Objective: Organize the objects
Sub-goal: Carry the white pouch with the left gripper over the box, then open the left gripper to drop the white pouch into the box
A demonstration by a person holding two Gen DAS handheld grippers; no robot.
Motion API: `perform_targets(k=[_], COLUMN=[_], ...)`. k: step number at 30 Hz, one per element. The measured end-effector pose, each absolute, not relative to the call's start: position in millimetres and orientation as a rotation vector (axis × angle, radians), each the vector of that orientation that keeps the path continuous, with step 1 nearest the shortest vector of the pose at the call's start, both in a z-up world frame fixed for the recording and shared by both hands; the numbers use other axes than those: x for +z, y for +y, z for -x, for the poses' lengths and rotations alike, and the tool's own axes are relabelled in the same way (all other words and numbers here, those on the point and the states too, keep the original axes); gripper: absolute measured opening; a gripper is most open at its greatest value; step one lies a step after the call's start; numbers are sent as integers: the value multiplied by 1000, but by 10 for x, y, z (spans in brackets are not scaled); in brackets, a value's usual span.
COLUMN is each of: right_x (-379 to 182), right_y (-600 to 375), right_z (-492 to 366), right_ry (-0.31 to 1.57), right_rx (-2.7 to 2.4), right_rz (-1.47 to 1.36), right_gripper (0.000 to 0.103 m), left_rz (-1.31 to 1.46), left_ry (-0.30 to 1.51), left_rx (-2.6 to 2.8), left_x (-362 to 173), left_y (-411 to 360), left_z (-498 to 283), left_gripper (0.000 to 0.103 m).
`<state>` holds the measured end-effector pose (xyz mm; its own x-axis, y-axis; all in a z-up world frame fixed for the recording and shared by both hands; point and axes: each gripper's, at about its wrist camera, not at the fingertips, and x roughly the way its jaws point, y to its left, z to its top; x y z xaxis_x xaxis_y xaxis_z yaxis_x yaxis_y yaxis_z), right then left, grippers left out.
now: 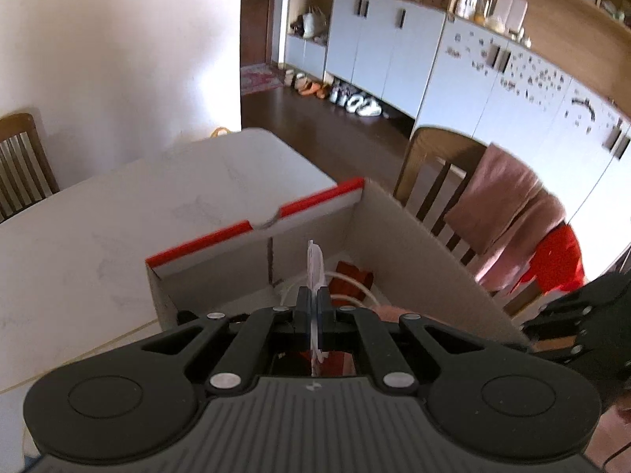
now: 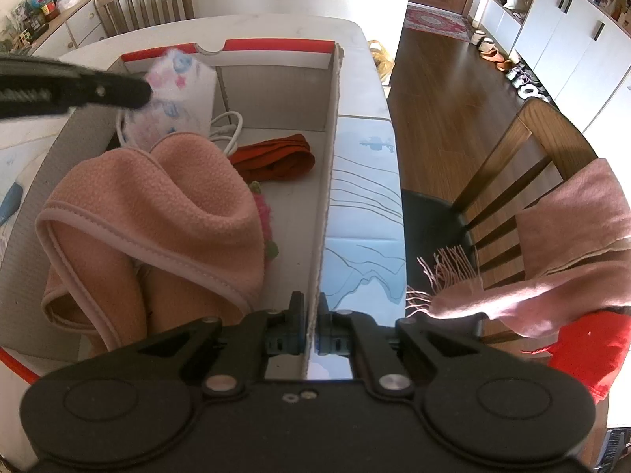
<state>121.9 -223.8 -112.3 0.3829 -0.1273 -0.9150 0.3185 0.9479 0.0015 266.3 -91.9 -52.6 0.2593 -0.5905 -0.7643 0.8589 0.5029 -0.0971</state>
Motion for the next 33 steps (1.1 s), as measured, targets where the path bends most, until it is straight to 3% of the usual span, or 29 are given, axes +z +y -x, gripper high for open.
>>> perform_targets(k=[12,18,21,24,26,33], right_x=[-1131,-1130,-1130,-1128,-1129,-1116], right_y=[-2241,-2245,-2245,-2243,-2239,-2232], right_z=[-1205,-1206,-1206,-1206,-1210,-1211], right_ry=[1141,1142,1142,1141,1142,1144], right_rx=[-287,-288,-288,-288,-288,-286], right_rz=[-194,-194,-193,-193,-190,-181], right_gripper=[3,3,3,3,3,3], left_rz=[-526,-581,-581,-573,-558,-472], left_ry=[906,882,887,889,873,867], left_rx=[-983,-974,-957,-949,-962,-961], left_x=[-797,-780,-775,-744,-685,-445], left_y=[-1078,-1098,-1066,-1012,-950,-703], left_z=[-2680,-2617,-2631,-2649,-2638,-2689], left_gripper=[2,8,19,37,61,65])
